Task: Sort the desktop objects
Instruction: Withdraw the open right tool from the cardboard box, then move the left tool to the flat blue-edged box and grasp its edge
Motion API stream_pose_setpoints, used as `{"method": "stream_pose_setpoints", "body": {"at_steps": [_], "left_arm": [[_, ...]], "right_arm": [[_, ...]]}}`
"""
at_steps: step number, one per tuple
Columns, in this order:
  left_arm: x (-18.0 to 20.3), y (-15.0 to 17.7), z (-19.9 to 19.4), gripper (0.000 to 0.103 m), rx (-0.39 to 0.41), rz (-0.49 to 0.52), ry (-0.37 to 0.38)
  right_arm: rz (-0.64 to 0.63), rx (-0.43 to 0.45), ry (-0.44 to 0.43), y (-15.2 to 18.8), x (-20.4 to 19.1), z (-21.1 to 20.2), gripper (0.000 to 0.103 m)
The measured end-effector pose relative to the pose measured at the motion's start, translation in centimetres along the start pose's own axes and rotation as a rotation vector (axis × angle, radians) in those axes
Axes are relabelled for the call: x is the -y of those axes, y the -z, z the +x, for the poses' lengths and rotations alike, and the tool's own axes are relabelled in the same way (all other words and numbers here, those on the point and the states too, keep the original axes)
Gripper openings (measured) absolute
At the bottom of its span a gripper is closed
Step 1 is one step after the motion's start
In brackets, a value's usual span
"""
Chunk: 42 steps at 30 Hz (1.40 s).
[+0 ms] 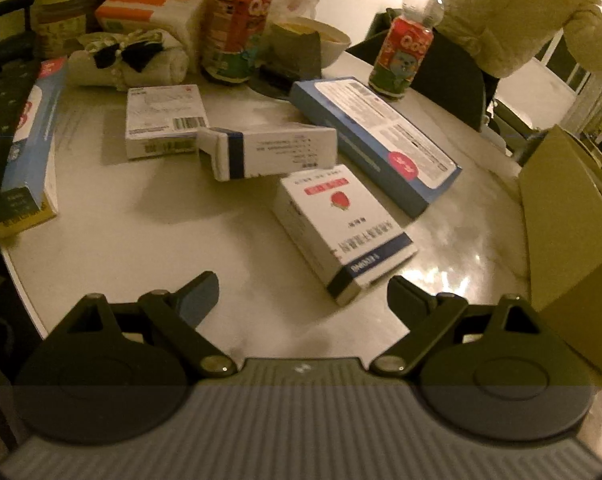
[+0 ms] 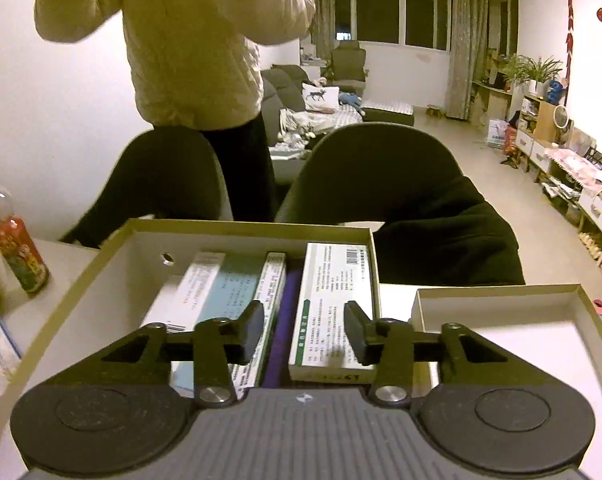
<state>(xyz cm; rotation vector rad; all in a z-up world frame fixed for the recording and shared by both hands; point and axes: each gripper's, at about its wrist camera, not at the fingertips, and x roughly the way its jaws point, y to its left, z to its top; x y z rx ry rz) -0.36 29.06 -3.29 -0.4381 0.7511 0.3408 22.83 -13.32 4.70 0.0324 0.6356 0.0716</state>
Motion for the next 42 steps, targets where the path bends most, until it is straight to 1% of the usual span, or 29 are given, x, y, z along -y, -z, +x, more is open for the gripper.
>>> {"method": "stream_pose_setpoints", "body": {"at_steps": [2, 7, 9, 11, 15, 19, 25, 31, 35, 39, 42], "left_arm": [[-0.2, -0.2, -0.1, 0.093, 0.007, -0.004, -0.006], [-1.2, -1.2, -0.3, 0.093, 0.026, -0.025, -0.042], [-1.6, -1.7, -0.6, 0.093, 0.039, -0.036, -0.060], [-1.8, -2.3, -0.9, 0.093, 0.052, -0.042, -0.071], [-1.6, -3.3, -1.4, 0.093, 0.075, -0.038, -0.079], [-0.5, -4.4, -1.4, 0.094, 0.087, -0.023, -0.070], [2.0, -5.9, -0.6, 0.095, 0.084, 0.012, -0.043], [4.8, -7.9, 0.5, 0.097, 0.078, 0.006, 0.030], [5.8, -9.7, 2.1, 0.097, 0.064, -0.065, 0.097], [5.8, -11.0, 4.1, 0.097, 0.019, -0.187, 0.154], [5.3, -11.6, 5.7, 0.097, -0.025, -0.285, 0.177]], "right_arm": [[0.006, 0.011, -0.016, 0.3, 0.0, -0.7, 0.058], [0.027, 0.039, -0.069, 1.0, 0.0, -2.4, 0.067], [0.032, 0.051, -0.086, 1.3, -0.1, -3.0, 0.068], [0.037, 0.062, -0.099, 1.7, -0.2, -3.8, 0.072], [0.044, 0.079, -0.125, 2.4, -0.6, -5.1, 0.075], [0.043, 0.094, -0.145, 3.1, -1.0, -6.3, 0.080], [0.039, 0.095, -0.158, 4.0, -1.4, -7.3, 0.082], [0.056, 0.087, -0.179, 4.9, -1.6, -7.8, 0.083], [0.067, 0.090, -0.211, 5.3, -1.8, -8.2, 0.083], [0.046, 0.107, -0.243, 5.1, -2.5, -9.0, 0.083], [0.014, 0.119, -0.281, 4.6, -3.4, -9.4, 0.083]]}}
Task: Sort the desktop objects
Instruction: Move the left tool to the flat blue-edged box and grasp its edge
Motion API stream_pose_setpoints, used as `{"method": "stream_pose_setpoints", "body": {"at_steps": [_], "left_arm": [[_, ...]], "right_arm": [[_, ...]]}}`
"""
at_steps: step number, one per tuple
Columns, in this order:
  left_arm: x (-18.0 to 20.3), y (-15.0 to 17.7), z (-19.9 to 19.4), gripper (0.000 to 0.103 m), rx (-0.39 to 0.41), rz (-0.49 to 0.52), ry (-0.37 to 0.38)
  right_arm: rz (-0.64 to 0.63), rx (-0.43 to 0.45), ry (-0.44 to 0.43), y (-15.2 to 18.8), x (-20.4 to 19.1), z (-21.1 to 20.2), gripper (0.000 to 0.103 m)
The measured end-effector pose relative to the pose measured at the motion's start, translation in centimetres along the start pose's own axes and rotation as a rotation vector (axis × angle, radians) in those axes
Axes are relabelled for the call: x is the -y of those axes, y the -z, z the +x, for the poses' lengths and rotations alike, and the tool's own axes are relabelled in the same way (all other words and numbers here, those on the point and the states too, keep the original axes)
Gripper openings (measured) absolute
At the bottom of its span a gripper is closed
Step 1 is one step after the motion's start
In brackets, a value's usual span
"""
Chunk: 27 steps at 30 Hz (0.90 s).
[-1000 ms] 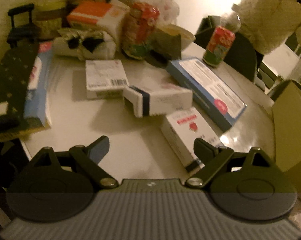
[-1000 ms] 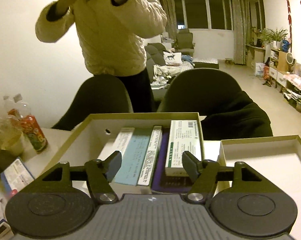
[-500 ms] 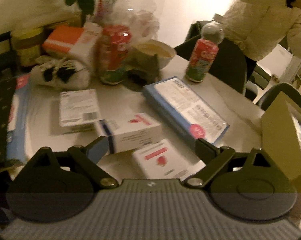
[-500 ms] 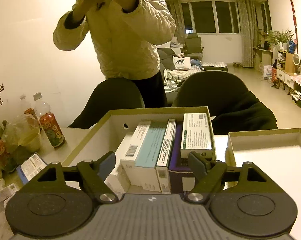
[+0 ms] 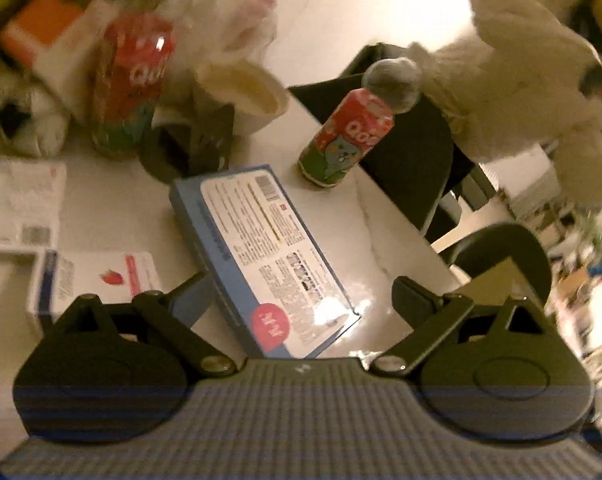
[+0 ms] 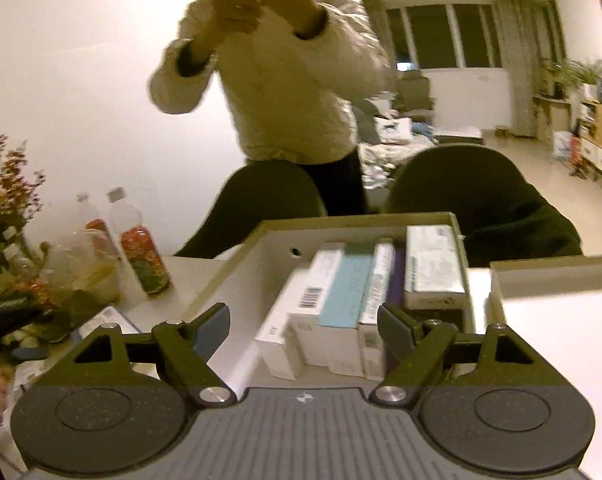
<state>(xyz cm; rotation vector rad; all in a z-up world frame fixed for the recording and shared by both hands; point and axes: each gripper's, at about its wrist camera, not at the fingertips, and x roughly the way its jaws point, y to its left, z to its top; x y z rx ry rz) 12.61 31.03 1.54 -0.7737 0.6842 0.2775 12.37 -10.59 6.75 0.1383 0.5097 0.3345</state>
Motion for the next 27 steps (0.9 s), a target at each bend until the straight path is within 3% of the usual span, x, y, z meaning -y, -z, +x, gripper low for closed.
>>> {"method": "stream_pose_setpoints", "body": {"at_steps": [3, 9, 18, 22, 27], "left_arm": [[-0.6, -0.3, 0.9, 0.097, -0.021, -0.069, -0.010], [-1.5, -0.9, 2.0, 0.097, -0.032, -0.114, -0.047], [-3.0, -3.7, 3.2, 0.097, -0.064, -0.100, -0.039], [-4.4, -4.6, 3.4, 0.097, -0.085, -0.089, -0.023], [-5.7, -5.0, 4.3, 0.097, -0.133, -0.059, 0.017]], "right_arm": [[-0.053, 0.000, -0.038, -0.8, -1.7, 0.5, 0.083], [-0.142, -0.043, -0.191, -2.4, -6.3, 2.9, 0.083], [-0.223, -0.226, -0.381, -2.0, -15.9, 9.5, 0.086], [-0.233, -0.279, -0.388, 0.7, -20.1, 12.3, 0.090], [-0.196, -0.324, -0.342, 3.1, -21.6, 15.7, 0.093]]}}
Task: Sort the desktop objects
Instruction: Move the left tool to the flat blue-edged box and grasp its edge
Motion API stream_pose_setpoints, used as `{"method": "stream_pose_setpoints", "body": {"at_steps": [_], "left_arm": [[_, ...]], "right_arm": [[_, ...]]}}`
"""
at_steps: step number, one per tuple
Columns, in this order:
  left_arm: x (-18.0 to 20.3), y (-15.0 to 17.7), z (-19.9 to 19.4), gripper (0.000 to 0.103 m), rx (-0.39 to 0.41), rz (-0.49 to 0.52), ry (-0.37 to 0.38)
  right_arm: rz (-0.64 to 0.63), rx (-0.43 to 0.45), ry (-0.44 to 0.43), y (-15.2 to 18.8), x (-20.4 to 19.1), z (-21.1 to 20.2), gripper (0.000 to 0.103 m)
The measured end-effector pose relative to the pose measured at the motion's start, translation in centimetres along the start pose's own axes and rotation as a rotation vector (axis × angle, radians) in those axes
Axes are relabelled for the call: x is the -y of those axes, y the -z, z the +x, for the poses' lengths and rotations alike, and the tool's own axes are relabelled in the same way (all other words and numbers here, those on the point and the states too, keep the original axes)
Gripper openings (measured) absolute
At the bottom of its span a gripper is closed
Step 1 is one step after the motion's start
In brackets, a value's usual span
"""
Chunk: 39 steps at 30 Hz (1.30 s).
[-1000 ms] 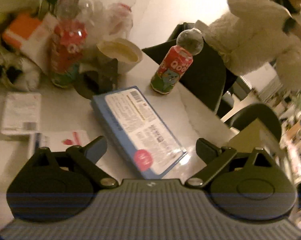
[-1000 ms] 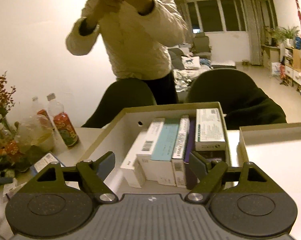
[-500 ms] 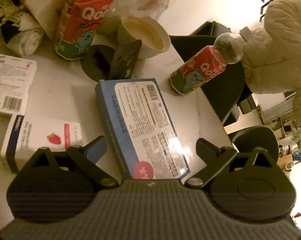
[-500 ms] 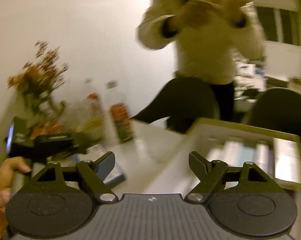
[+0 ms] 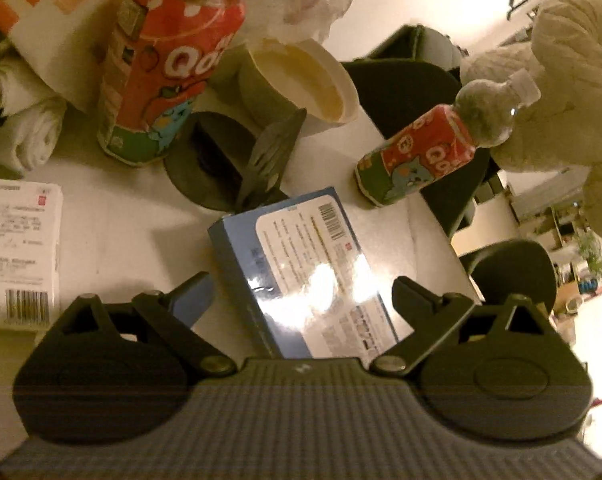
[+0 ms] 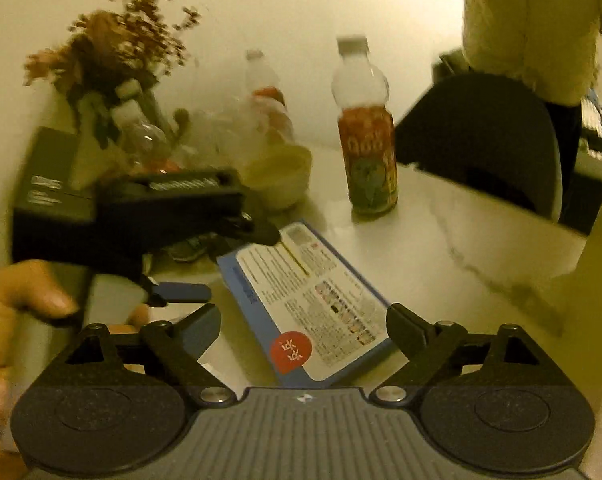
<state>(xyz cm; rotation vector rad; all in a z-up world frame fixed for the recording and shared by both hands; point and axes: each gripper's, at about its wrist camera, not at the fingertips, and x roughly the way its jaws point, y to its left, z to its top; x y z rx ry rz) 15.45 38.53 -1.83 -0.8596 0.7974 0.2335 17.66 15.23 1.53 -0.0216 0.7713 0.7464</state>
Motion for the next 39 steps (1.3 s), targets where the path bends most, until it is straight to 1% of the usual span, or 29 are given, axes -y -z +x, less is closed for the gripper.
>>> {"method": "stream_pose_setpoints", "body": {"at_steps": [2, 4, 7, 10, 12, 17, 23, 25, 29, 33, 36, 39], "left_arm": [[-0.4, 0.2, 0.4, 0.097, -0.028, 0.004, 0.030], [-0.6, 0.5, 0.5, 0.097, -0.033, 0.021, 0.057], [-0.6, 0.8, 0.4, 0.097, -0.032, 0.043, 0.071], [-0.5, 1.0, 0.2, 0.097, -0.037, 0.064, 0.085], [-0.4, 1.0, 0.3, 0.097, -0.039, 0.080, 0.094], [-0.3, 1.1, 0.4, 0.098, -0.040, 0.104, 0.125], [-0.7, 1.3, 0.6, 0.098, -0.024, 0.131, 0.138], [-1.1, 1.3, 0.6, 0.098, -0.028, 0.119, 0.153], [-1.6, 1.4, 0.6, 0.098, -0.066, 0.081, 0.188], [-1.0, 2.1, 0.0, 0.097, -0.078, 0.108, 0.209], [-0.7, 2.7, -0.4, 0.097, -0.093, 0.115, 0.242], [-0.7, 3.3, -0.6, 0.097, -0.089, 0.121, 0.252]], "right_arm": [[0.034, -0.004, 0.016, 0.3, 0.3, 1.4, 0.095], [0.046, -0.009, 0.052, 0.7, 0.4, 2.8, 0.095], [0.056, -0.019, 0.109, 1.0, 1.1, 4.4, 0.095], [0.065, -0.025, 0.138, 1.2, 1.6, 5.6, 0.098], [0.075, -0.034, 0.148, 1.3, 2.0, 6.5, 0.098], [0.120, -0.035, 0.121, 1.6, 2.7, 7.4, 0.099], [0.115, -0.038, 0.103, 2.6, 2.1, 6.3, 0.096], [0.106, -0.036, 0.096, 3.1, 1.7, 5.8, 0.096], [0.107, -0.032, 0.084, 4.1, 0.9, 4.9, 0.095], [0.131, -0.033, 0.076, 4.9, 0.4, 4.0, 0.091], [0.167, -0.043, 0.056, 5.4, 0.3, 3.2, 0.090], [0.183, -0.051, 0.009, 6.1, 0.0, 2.5, 0.088]]}}
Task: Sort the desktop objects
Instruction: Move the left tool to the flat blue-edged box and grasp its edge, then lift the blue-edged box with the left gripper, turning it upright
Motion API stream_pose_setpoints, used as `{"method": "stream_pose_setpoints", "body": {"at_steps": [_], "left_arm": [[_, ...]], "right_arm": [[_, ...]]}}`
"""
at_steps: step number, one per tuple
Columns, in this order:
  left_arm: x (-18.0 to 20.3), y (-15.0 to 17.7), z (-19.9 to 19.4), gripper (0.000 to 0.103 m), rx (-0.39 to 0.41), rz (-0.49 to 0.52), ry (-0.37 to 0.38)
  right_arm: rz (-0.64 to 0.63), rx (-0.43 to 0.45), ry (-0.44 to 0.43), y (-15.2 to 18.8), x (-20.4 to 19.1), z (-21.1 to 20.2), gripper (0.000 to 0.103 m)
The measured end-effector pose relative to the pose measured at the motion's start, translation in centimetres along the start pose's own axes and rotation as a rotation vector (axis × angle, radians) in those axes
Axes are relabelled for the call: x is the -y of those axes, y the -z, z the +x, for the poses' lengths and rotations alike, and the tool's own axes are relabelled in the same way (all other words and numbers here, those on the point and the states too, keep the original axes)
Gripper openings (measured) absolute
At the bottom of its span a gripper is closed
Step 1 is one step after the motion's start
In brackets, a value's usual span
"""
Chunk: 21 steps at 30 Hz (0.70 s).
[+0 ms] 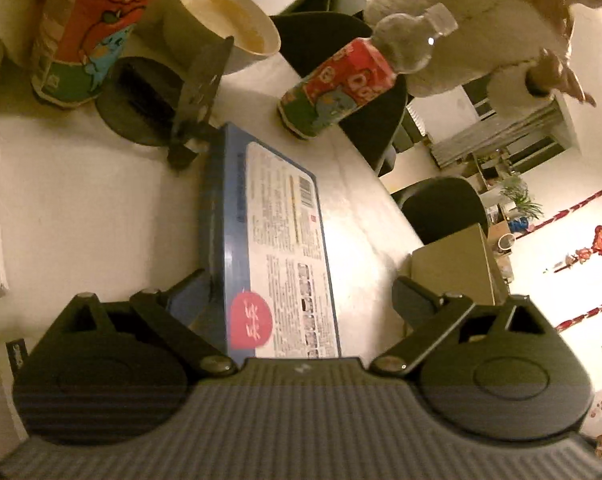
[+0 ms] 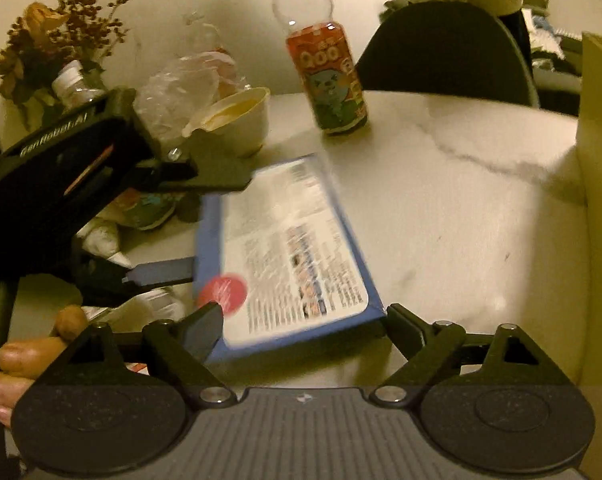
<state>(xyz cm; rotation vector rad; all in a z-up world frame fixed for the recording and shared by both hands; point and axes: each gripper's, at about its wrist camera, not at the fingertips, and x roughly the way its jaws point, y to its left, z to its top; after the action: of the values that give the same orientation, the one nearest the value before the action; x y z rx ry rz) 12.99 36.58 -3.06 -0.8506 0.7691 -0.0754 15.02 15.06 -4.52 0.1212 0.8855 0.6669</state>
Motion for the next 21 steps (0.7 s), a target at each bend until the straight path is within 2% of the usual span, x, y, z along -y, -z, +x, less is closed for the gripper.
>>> {"method": "stream_pose_setpoints", "body": {"at_steps": [4, 9, 11, 16, 21], "left_arm": [[0.0, 0.3, 0.0, 0.097, 0.004, 0.000, 0.002], [0.5, 0.0, 0.7, 0.096, 0.010, 0.057, -0.067], [0.2, -0.1, 1.4, 0.096, -0.012, 0.057, -0.085], [0.1, 0.2, 1.7, 0.096, -0.023, 0.061, -0.056], [1.0, 0.5, 0.4, 0.095, -0.001, 0.090, -0.026]], "right_arm": [[-0.003, 0.002, -0.016, 0.9, -0.3, -0.7, 0.086], [0.045, 0.019, -0.042, 1.0, 0.4, -1.1, 0.085], [0.065, 0.029, -0.051, 0.6, 0.6, -0.9, 0.085], [0.077, 0.055, -0.059, -0.2, 0.9, 0.2, 0.085], [0.056, 0.061, -0.045, 0.2, 0.5, -0.1, 0.085]]}}
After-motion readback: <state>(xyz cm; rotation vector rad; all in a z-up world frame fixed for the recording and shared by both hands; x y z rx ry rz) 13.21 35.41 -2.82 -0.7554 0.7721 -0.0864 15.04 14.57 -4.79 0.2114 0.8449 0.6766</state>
